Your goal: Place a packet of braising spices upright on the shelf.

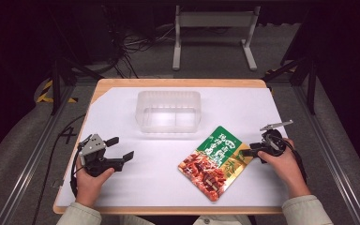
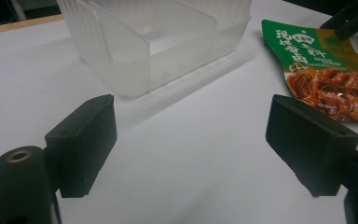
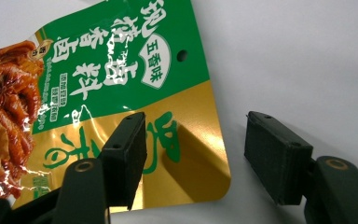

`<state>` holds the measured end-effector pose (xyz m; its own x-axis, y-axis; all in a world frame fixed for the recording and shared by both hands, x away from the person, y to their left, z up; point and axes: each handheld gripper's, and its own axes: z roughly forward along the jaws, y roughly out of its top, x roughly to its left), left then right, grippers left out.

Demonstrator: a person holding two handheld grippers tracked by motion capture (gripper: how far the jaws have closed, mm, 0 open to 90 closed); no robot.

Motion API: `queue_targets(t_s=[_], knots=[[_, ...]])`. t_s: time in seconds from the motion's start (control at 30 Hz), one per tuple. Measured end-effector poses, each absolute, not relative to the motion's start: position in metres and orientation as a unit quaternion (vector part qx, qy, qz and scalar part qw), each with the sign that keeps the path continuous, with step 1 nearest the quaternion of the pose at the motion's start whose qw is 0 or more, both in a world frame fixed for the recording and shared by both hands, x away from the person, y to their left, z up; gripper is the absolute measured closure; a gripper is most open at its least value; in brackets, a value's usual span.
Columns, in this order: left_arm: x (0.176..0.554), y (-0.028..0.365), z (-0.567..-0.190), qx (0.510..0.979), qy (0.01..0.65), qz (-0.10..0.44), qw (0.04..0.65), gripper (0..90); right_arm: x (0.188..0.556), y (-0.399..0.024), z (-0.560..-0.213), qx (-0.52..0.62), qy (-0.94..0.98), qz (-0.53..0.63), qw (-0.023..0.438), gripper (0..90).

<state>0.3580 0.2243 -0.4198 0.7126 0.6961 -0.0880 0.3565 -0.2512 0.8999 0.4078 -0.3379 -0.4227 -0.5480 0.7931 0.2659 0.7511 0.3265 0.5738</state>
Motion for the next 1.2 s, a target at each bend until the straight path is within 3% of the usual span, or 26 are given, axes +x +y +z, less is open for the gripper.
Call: queue_targets(t_s=[0.67,1.17,1.2], knots=[[0.359,0.225,-0.42,0.771,0.351,0.178,0.5,17.2,0.403,-0.334,-0.415,0.45,0.814,0.368,0.005,45.3],[0.358,0.225,-0.42,0.77,0.351,0.18,0.501,16.9,0.398,-0.313,-0.418,0.409,0.844,0.347,-0.007,58.3],[0.358,0.225,-0.42,0.77,0.351,0.18,0.501,17.0,0.398,-0.309,-0.423,0.405,0.853,0.33,-0.005,67.1]])
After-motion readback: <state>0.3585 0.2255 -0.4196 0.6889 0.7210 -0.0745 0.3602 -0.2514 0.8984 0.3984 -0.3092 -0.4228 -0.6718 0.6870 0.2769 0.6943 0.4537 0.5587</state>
